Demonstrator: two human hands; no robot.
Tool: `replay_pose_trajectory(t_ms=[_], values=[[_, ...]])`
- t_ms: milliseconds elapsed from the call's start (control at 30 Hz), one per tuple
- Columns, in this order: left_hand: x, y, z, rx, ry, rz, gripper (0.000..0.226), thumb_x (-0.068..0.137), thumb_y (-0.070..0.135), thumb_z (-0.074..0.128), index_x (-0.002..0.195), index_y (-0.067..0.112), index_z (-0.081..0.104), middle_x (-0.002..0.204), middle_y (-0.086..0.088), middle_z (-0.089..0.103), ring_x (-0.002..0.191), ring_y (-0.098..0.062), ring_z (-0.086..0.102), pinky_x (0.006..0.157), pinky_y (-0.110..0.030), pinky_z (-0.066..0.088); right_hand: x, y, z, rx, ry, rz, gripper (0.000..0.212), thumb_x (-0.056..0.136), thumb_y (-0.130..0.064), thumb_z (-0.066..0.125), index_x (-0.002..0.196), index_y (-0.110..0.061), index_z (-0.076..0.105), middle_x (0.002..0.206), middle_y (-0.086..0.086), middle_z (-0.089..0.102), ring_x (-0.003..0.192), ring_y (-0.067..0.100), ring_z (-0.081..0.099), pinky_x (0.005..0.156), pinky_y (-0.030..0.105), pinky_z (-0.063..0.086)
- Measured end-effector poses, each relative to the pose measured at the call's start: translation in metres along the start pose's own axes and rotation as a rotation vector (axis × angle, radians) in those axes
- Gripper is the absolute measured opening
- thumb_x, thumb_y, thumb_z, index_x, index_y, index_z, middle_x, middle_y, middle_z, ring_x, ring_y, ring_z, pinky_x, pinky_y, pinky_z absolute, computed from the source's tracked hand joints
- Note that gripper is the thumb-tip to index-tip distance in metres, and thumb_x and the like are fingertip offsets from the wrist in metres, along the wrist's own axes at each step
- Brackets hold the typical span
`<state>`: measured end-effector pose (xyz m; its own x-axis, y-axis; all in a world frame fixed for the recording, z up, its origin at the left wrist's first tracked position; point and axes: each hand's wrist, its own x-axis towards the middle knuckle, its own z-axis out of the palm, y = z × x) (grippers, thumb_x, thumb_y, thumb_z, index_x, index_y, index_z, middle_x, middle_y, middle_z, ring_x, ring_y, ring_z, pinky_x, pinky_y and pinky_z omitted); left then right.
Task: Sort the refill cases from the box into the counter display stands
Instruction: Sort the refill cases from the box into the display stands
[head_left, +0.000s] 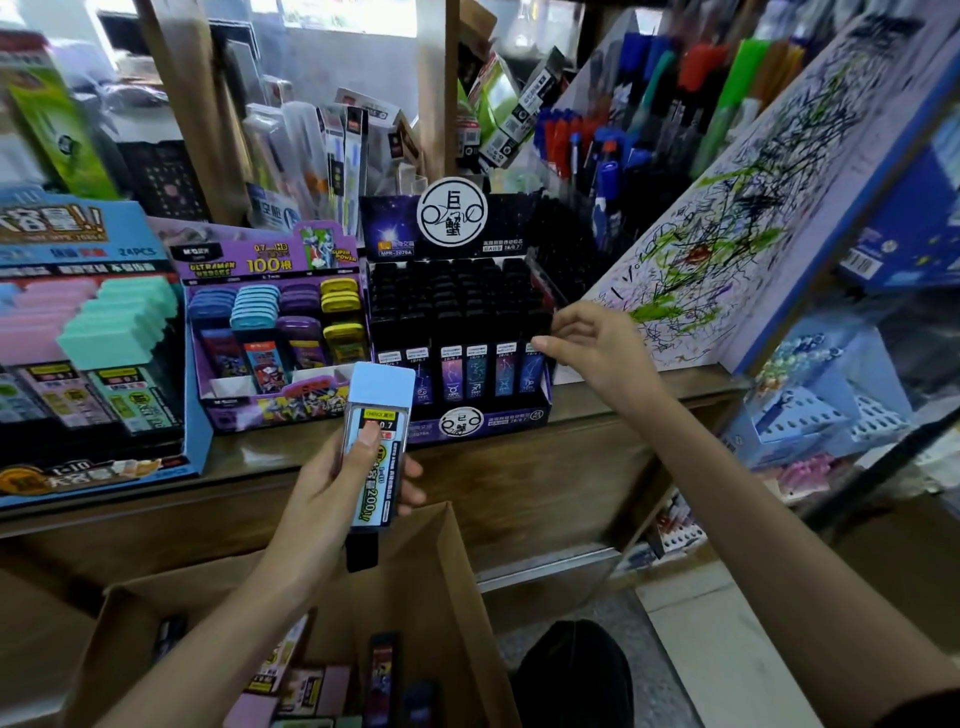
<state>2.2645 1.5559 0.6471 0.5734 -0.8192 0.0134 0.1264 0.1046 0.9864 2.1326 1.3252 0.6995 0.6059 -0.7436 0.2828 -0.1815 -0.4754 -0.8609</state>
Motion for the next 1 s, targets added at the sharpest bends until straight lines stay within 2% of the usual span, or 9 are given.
replay_pose_trajectory(t_ms=[167,267,333,433,533,633,733,867,1000], values=[[-0.003,0.003,-0.005,-0.016,0.001,0.009,0.044,0.082,0.046,0.049,0.110,0.014,0.057,0.081,-0.010,0.071,0.066,-0.022,0.068,0.058,-0.027,0.057,-0.009,-0.012,0.004,-0.390,0.077,-0.007,0.023,0.083,-0.028,0.071,0.099,-0.015,0.061,0.093,-0.003,0.056,0.082,0.011,0.056,0.065,0.012,0.042],[-0.005,0.008,-0.009,-0.035,-0.008,0.030,0.046,0.080,0.049,0.052,0.108,0.013,0.058,0.080,-0.011,0.071,0.065,-0.023,0.068,0.056,-0.027,0.056,-0.025,-0.034,0.010,-0.460,0.191,-0.183,0.027,0.088,-0.026,0.064,0.111,-0.015,0.057,0.100,-0.007,0.045,0.082,0.004,0.048,0.071,0.013,0.038],[-0.007,0.012,-0.011,-0.059,-0.020,0.041,0.044,0.080,0.048,0.053,0.105,0.013,0.059,0.078,-0.011,0.070,0.064,-0.024,0.068,0.055,-0.027,0.055,-0.037,-0.055,0.022,-0.273,0.148,-0.260,0.017,0.091,-0.023,0.060,0.106,-0.016,0.058,0.094,-0.006,0.051,0.077,0.004,0.051,0.068,0.011,0.041],[-0.009,0.019,-0.016,-0.090,-0.025,0.045,0.045,0.078,0.049,0.055,0.105,0.012,0.059,0.076,-0.011,0.070,0.062,-0.024,0.067,0.054,-0.028,0.055,-0.053,-0.088,0.056,0.080,-0.139,-0.102,0.014,0.092,-0.030,0.057,0.103,-0.023,0.058,0.095,-0.006,0.061,0.083,0.007,0.061,0.067,0.016,0.048],[-0.015,0.025,-0.026,-0.089,-0.019,0.047,0.046,0.075,0.050,0.056,0.104,0.015,0.060,0.074,-0.011,0.070,0.061,-0.023,0.068,0.053,-0.027,0.055,-0.059,-0.105,0.091,0.208,-0.354,-0.011,0.015,0.093,-0.027,0.055,0.106,-0.019,0.058,0.098,-0.003,0.064,0.083,0.002,0.062,0.065,0.014,0.048],[-0.023,0.030,-0.044,-0.094,-0.009,0.050,0.037,0.074,0.051,0.058,0.098,0.024,0.066,0.076,-0.013,0.070,0.062,-0.025,0.068,0.054,-0.028,0.056,-0.058,-0.115,0.115,0.272,-0.443,0.002,0.009,0.091,-0.016,0.059,0.101,-0.014,0.059,0.095,-0.001,0.065,0.076,0.003,0.059,0.063,0.014,0.046],[-0.031,0.037,-0.072,-0.119,0.022,0.023,0.043,0.073,0.051,0.059,0.099,0.019,0.065,0.078,-0.015,0.071,0.063,-0.025,0.069,0.052,-0.029,0.056,-0.052,-0.125,0.132,0.308,-0.492,-0.004,0.007,0.089,-0.011,0.061,0.089,-0.018,0.059,0.087,-0.003,0.067,0.072,0.006,0.061,0.060,0.020,0.049],[-0.045,0.048,-0.120,-0.096,0.124,0.043,0.039,0.080,0.051,0.049,0.086,0.019,0.072,0.077,-0.017,0.072,0.052,-0.021,0.066,0.038,-0.022,0.045,-0.033,-0.150,0.151,0.427,-0.391,0.000,0.007,0.088,-0.008,0.062,0.087,-0.014,0.059,0.081,-0.002,0.069,0.070,0.007,0.064,0.057,0.020,0.050],[-0.057,0.053,-0.175,-0.041,0.276,0.078,0.041,0.084,0.047,0.042,0.085,0.008,0.057,0.062,-0.011,0.066,0.036,-0.017,0.049,0.036,-0.018,0.033,-0.011,-0.182,0.177,0.435,-0.302,-0.067,0.006,0.088,-0.010,0.064,0.090,-0.014,0.060,0.088,0.001,0.071,0.077,0.011,0.066,0.062,0.023,0.051]])
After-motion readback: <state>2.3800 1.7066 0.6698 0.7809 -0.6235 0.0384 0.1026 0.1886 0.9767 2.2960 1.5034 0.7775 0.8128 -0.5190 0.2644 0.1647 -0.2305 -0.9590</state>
